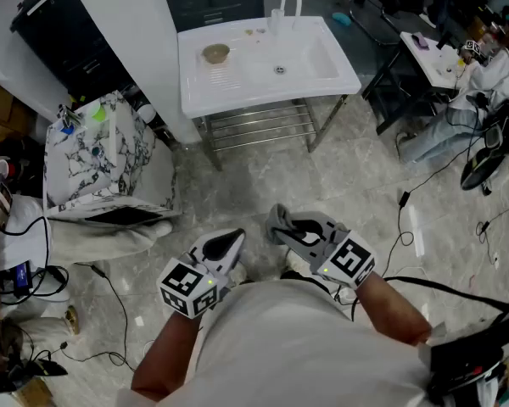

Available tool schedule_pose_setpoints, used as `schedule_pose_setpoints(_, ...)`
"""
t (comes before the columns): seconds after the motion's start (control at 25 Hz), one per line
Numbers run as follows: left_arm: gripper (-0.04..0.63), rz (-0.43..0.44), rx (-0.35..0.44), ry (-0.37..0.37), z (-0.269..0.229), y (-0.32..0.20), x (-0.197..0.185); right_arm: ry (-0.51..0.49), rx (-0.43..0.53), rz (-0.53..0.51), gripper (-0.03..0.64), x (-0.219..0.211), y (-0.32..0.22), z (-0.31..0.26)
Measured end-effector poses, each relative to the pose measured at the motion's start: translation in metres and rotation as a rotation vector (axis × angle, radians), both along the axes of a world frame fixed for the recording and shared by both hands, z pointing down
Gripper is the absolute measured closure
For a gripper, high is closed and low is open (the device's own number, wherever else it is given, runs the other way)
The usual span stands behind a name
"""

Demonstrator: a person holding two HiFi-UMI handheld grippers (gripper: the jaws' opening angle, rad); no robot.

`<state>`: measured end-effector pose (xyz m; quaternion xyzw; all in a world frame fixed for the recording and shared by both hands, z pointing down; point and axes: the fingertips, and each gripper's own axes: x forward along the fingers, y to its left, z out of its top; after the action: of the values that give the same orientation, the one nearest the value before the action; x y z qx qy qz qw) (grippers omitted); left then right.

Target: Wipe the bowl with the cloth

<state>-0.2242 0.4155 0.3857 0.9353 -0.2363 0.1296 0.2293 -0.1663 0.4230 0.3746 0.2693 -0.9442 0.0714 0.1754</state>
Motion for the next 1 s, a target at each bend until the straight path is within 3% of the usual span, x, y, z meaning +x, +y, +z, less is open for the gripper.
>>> schedule_pose_setpoints(0.24, 0.584, -0.004, 0.015, 0.019, 0.005, -0.016, -0.06, 0.036, 0.024, 0.02, 0.571, -0.053, -0.014, 0.006)
schedule_pose_setpoints(0.48, 0.584, 0.014, 0.0, 0.022, 0.017, -0.028, -0.081, 0.034, 0.01, 0.082, 0.571, -0.07, -0.028, 0.006)
schedule_pose_setpoints(0.72, 0.584, 0.007, 0.007, 0.01, 0.022, -0.066, -0.065, 0.018, -0.002, 0.091, 0.571, -0.052, -0.067, 0.009)
schedule_pose_setpoints(1.0, 0.583, -0.052, 0.036, -0.07, 0.024, -0.148, -0.025, -0.011, 0.005, 0.042, 0.571, -0.008, -0.15, 0.008)
